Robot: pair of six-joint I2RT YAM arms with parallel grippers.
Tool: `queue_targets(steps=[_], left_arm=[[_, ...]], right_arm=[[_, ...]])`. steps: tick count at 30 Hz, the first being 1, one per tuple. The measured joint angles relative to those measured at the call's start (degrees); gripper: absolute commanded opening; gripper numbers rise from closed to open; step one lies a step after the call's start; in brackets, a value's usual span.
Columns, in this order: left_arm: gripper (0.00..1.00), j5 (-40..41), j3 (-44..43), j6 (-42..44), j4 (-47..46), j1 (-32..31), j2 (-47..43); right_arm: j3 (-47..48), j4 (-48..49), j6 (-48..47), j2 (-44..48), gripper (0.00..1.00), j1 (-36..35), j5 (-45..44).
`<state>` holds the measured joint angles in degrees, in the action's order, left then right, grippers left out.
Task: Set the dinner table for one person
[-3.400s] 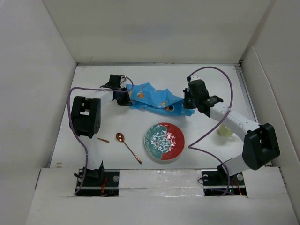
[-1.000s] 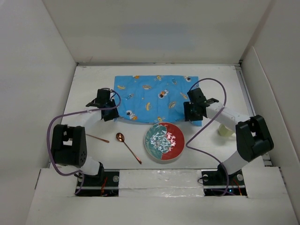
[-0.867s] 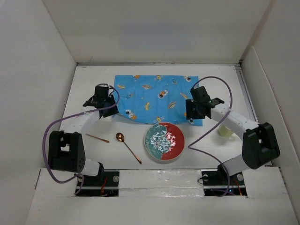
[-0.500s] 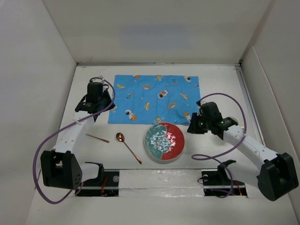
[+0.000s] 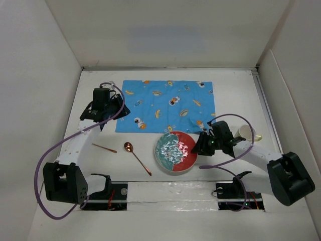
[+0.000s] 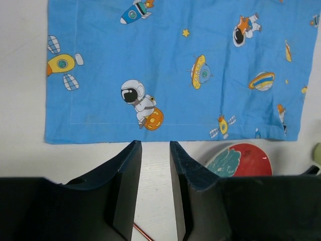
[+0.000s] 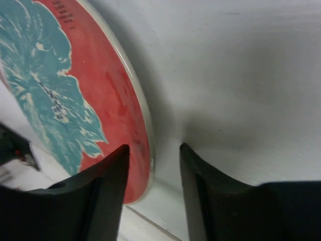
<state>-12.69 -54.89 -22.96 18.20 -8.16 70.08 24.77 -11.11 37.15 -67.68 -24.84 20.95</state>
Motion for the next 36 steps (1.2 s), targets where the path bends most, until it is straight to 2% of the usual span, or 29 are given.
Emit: queue_targets(steps=[4,6,7,8,11,14,18,22,26,32,36], left_arm=[[0.28,-2.27,-0.11,-0.11,-0.17,0.00,-0.44],[0.28,-2.93,-0.66,-0.09,-0.13,0.00,-0.52],[0.28,-3.15,-1.05,-0.09,-0.13,0.00,-0.52],[0.28,-3.28,-1.38,-0.09,-0.13,0.00,-0.52],[0.28,-3.41,-2.34,-0.07,-0.02,0.00,-0.57],[0.28,-3.43,-3.23,-0.07,0.24,0.00,-0.61],[0.34,-3.63,-4.55,-0.04,0.50,0.00,-0.63],[0.38,-4.68,-6.82,-0.02,0.70,0.00,-0.66],[0.38,-6.05,-9.25,-0.04,0.17,0.00,-0.70],[0.39,-9.35,-9.11,-0.96,-1.55,0.00,-0.94],[0.39,-11.04,-7.69,-1.62,-2.95,0.00,-1.14]], right_arm=[[-1.29,8.57,3.76,-4.42,0.37,-0.04,2.05],[-2.21,12.46,5.46,-5.84,0.25,0.00,2.64],[-2.80,14.47,6.60,-6.56,0.17,0.00,2.89],[-3.23,16.24,7.06,-7.28,0.01,0.00,3.28],[-4.15,21.90,10.01,-8.76,0.00,-0.09,7.06],[-4.15,21.97,10.43,-7.28,0.00,-0.39,7.37],[-0.61,9.97,7.50,1.97,0.00,-0.70,6.10],[8.94,-2.62,4.52,3.15,0.00,0.22,4.55],[23.06,-5.73,3.28,-3.98,0.00,2.84,6.40],[41.11,1.73,3.80,-22.69,0.00,5.70,8.37],[50.75,3.13,4.74,-35.45,0.00,7.17,8.13]])
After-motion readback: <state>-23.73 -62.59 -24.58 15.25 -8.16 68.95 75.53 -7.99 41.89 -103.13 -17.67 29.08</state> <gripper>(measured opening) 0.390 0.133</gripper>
